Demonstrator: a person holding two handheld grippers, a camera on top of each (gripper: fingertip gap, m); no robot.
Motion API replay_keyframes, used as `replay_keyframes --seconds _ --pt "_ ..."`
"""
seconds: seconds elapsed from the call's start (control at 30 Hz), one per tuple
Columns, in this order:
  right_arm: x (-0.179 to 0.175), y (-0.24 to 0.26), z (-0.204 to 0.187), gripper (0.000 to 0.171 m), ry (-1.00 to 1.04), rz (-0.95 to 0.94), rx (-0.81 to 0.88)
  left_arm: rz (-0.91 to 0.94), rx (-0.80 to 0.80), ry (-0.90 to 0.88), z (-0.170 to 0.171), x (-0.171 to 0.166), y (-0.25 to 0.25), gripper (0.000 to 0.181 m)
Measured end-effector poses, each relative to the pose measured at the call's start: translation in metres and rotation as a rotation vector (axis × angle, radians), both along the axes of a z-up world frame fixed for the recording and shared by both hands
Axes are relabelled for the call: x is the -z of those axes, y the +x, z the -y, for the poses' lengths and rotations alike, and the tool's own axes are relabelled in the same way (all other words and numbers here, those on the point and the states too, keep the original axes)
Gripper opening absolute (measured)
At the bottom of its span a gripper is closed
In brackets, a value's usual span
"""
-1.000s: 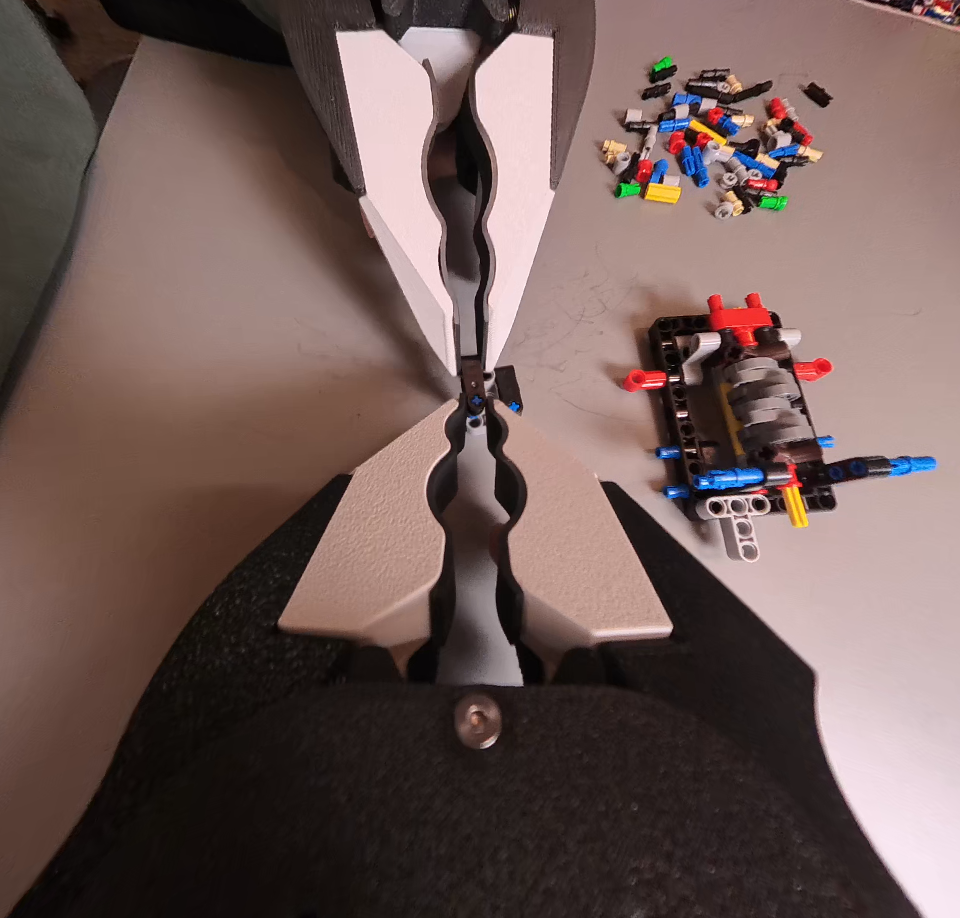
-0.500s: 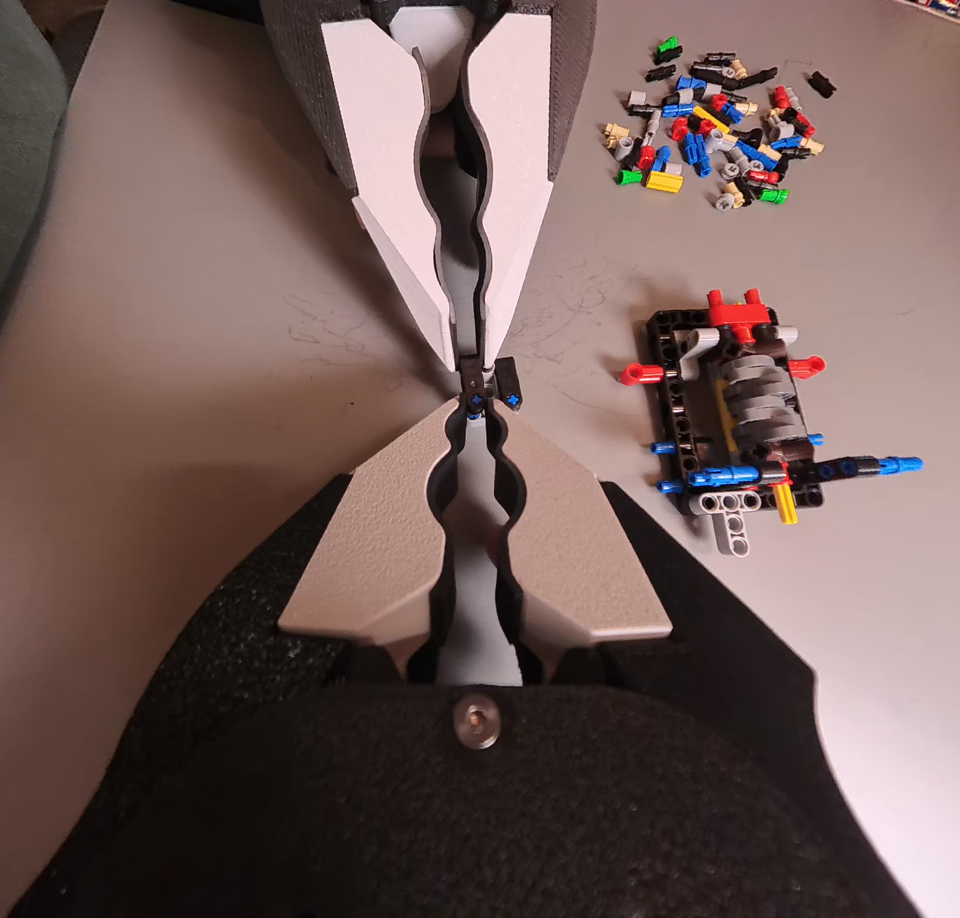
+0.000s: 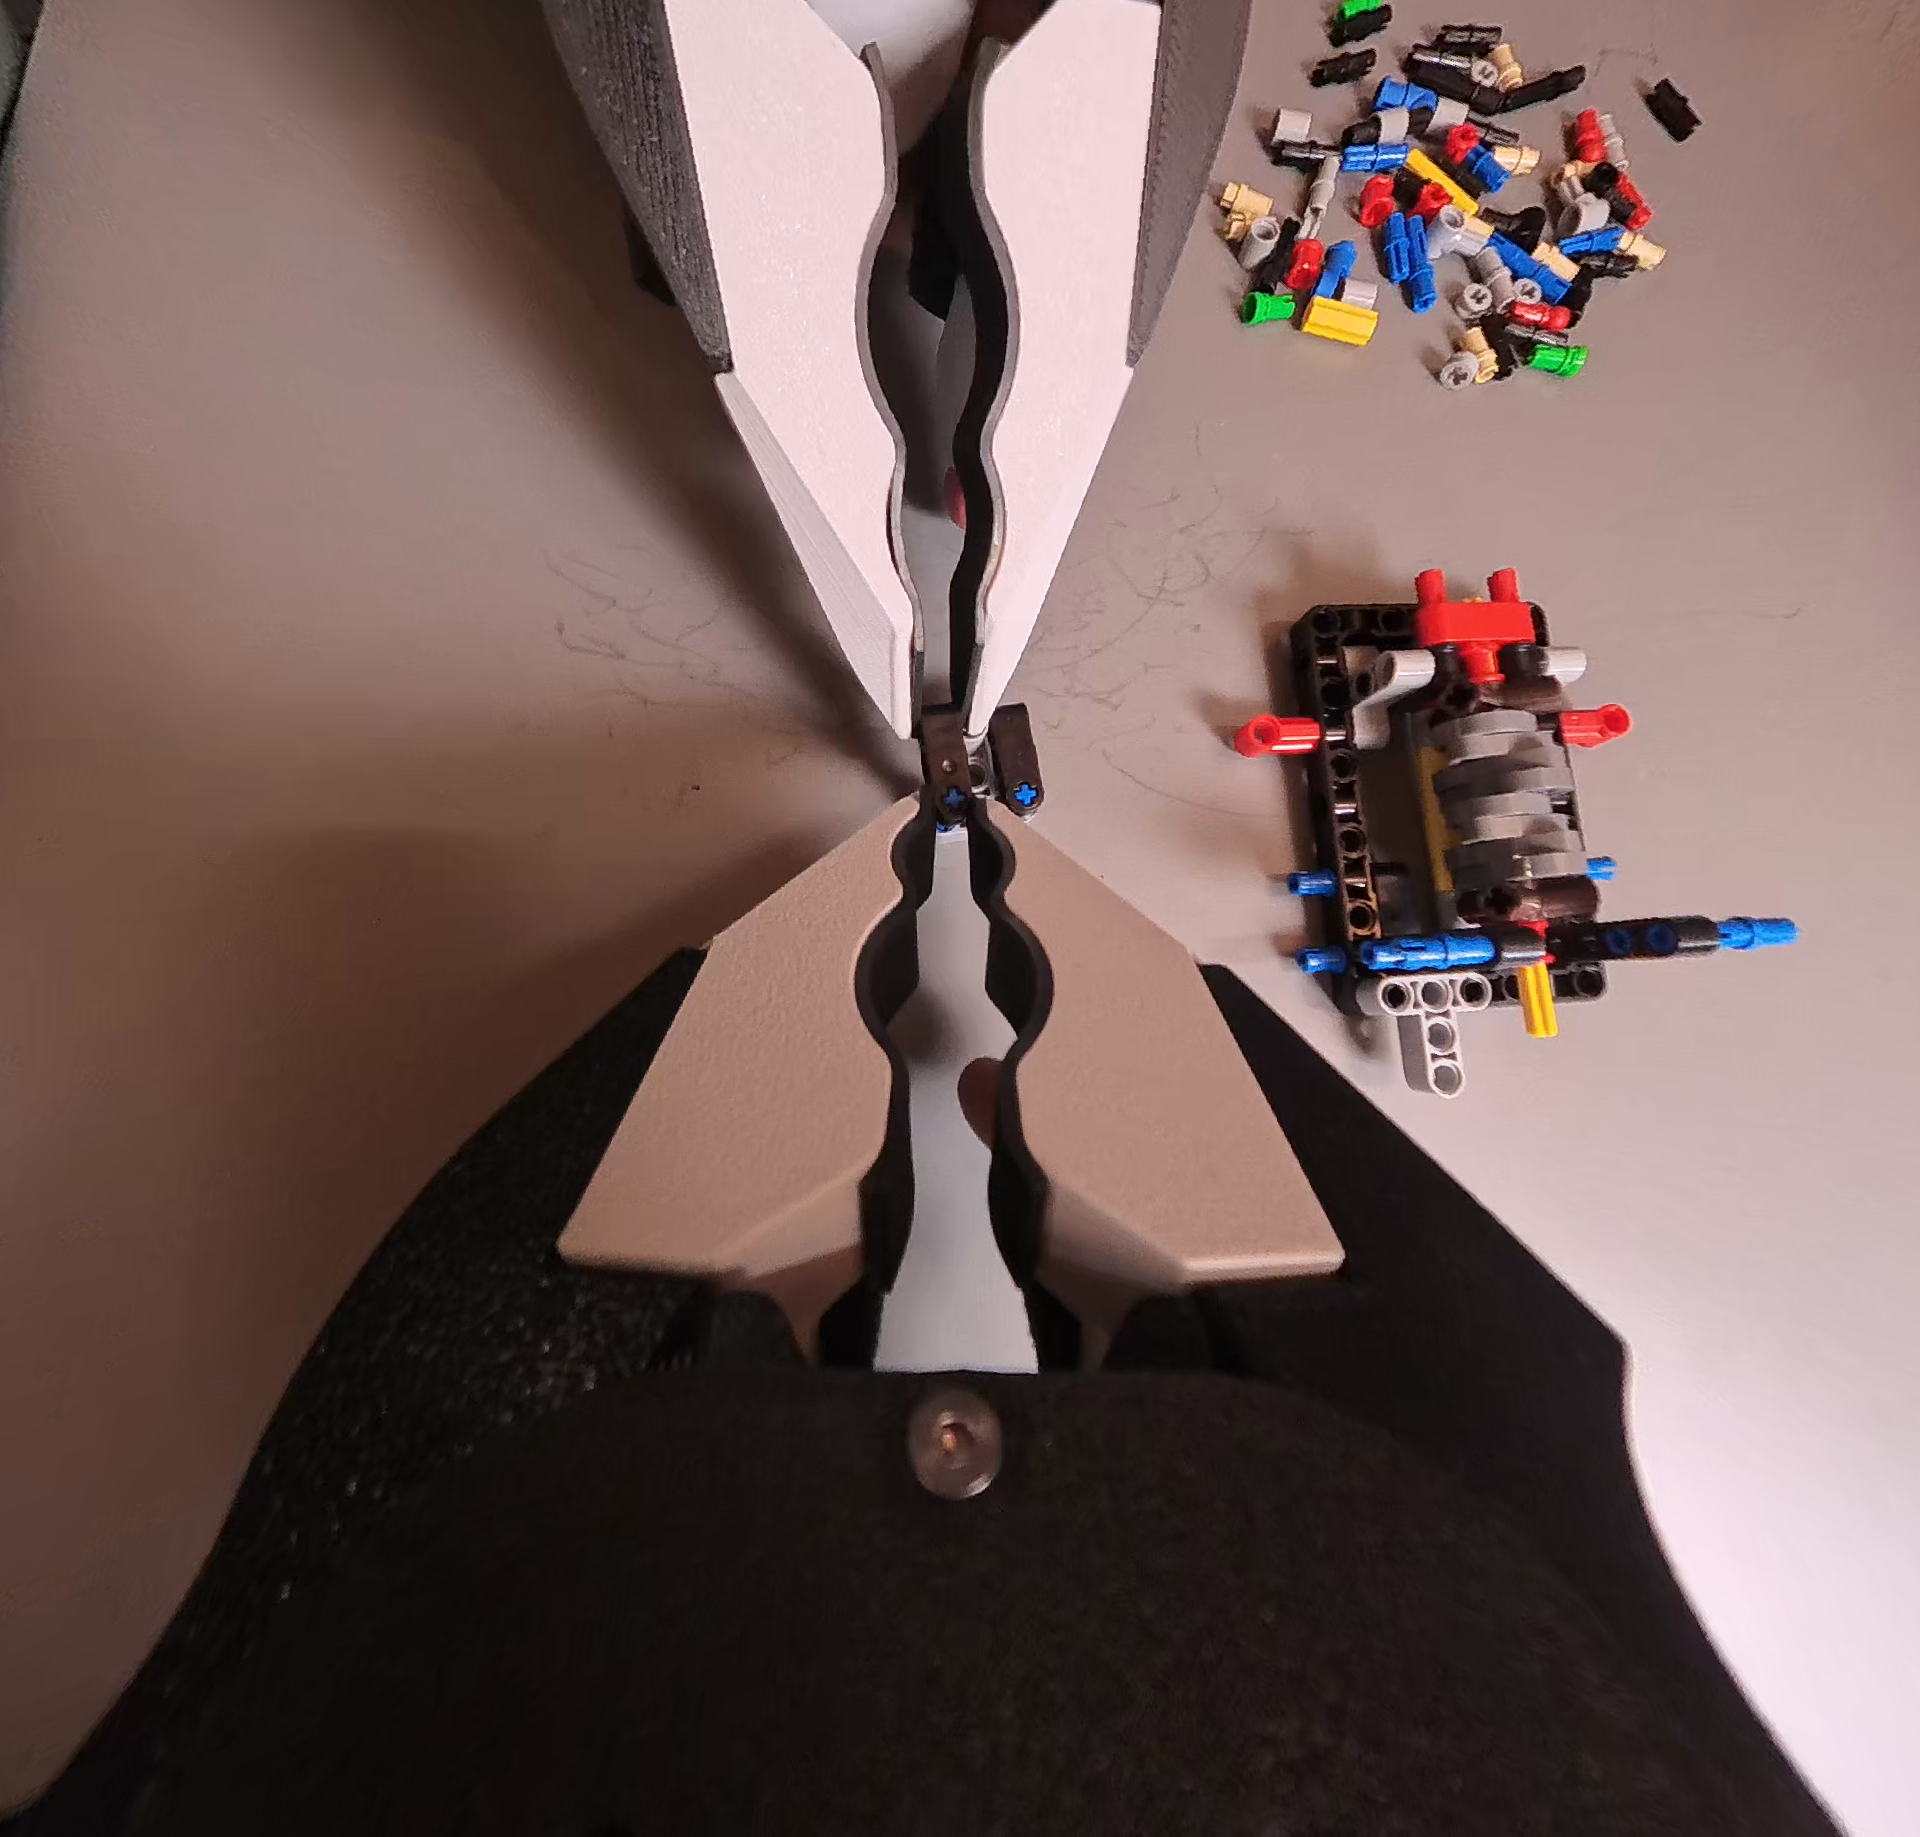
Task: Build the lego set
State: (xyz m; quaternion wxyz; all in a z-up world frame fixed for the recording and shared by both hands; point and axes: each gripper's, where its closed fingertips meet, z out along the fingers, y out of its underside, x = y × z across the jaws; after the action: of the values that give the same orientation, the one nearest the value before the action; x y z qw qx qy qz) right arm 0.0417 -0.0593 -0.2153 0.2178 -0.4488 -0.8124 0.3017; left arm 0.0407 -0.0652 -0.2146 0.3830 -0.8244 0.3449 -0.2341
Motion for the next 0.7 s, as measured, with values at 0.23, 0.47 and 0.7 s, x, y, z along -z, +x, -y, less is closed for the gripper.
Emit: replay_keyframes --seconds 0.23,0.47,0.7 --pt "0.0003 -0.0002 -0.0002 0.004 0.053 0.020 0.005 0.002 -0.002 -0.030 -0.0001 0.0005 -0.0002 0.006" --pt "0.0007 0.0001 0.0000 0.004 0.089 0.041 0.008 -0.016 0.000 -0.043 0.0000 0.0011 -0.0003 0.006" --pt "0.0010 0.0009 0.0003 0.003 0.110 0.098 -0.030 -0.098 0.005 -0.053 0.0009 0.0018 0.0004 0.006"
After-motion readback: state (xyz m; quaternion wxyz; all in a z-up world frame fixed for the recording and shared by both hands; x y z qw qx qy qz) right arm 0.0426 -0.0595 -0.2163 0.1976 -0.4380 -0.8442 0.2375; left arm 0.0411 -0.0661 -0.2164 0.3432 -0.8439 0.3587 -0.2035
